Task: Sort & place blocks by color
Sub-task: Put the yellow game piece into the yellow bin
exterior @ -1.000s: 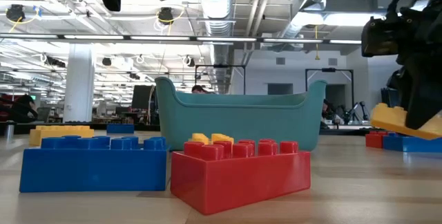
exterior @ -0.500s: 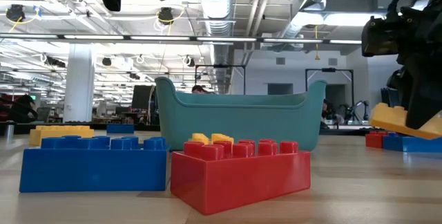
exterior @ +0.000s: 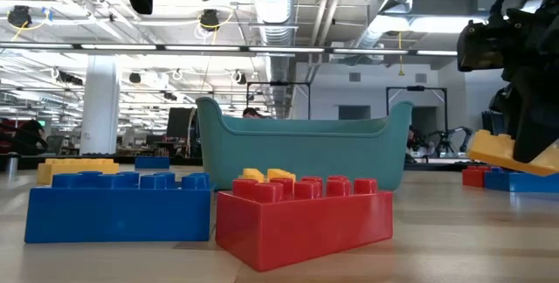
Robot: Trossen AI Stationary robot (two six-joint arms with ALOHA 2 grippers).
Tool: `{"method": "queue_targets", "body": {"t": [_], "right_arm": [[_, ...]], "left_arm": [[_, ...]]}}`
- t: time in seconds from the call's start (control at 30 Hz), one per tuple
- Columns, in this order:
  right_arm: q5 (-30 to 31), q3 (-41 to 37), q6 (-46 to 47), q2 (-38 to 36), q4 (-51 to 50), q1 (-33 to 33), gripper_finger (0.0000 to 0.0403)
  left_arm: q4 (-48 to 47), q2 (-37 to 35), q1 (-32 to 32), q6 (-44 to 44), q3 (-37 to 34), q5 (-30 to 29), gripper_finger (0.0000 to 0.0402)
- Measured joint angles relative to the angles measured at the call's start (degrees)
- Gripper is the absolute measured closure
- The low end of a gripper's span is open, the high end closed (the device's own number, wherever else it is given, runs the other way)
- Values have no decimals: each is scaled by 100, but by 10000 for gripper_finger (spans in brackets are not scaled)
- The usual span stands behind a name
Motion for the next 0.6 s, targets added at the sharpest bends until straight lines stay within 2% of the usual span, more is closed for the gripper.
{"method": "queue_targets", "body": {"t": [0.6], "right_arm": [[-1,19,-137,0,176,-26,250]], "left_arm": [[-31,2,166,-48,0,26,255]]}}
